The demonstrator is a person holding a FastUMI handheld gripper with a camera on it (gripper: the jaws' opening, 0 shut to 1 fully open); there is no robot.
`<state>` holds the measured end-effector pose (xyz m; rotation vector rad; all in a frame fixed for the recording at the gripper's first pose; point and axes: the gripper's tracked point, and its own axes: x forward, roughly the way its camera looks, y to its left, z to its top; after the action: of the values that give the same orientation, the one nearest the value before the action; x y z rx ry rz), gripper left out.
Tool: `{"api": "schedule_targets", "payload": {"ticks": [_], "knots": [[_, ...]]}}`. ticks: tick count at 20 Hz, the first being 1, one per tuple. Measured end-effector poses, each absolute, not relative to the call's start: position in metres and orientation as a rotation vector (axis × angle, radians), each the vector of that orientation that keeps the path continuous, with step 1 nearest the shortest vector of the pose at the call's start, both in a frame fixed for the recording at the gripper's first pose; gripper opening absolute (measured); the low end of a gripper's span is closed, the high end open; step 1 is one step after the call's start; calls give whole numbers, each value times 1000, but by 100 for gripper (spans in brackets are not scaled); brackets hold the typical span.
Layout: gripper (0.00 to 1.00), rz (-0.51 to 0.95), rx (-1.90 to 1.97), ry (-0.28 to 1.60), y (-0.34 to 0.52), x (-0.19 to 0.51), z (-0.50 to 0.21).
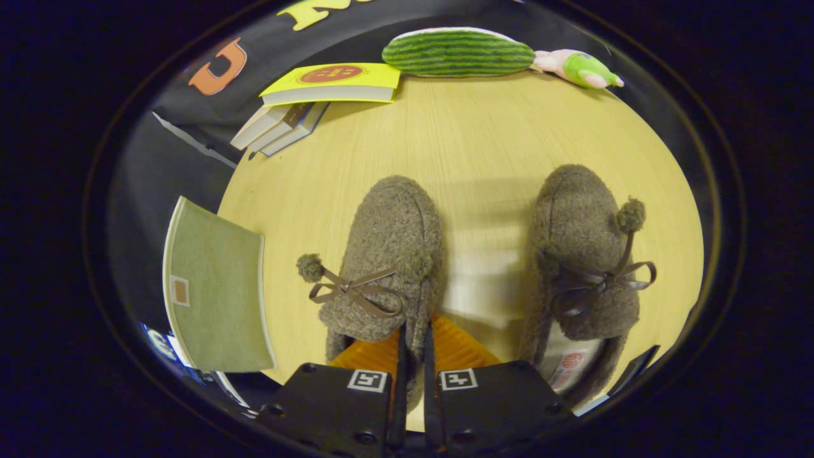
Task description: Open the storage box then place both shoes into the box .Put the left shoe in first, then the right shoe, with the right side of both shoes facing outward in a uniform manner.
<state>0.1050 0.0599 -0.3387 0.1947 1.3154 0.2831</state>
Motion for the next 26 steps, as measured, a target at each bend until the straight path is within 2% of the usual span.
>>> {"api": "schedule_targets", "payload": {"ticks": [1, 10, 22, 26], "knots": [[7, 289, 203, 1313, 61, 104, -338], [6, 357, 461, 1316, 109, 72, -295], [6, 540, 540, 1064, 252, 53, -98], [6, 572, 570, 1040, 301, 49, -70]]}}
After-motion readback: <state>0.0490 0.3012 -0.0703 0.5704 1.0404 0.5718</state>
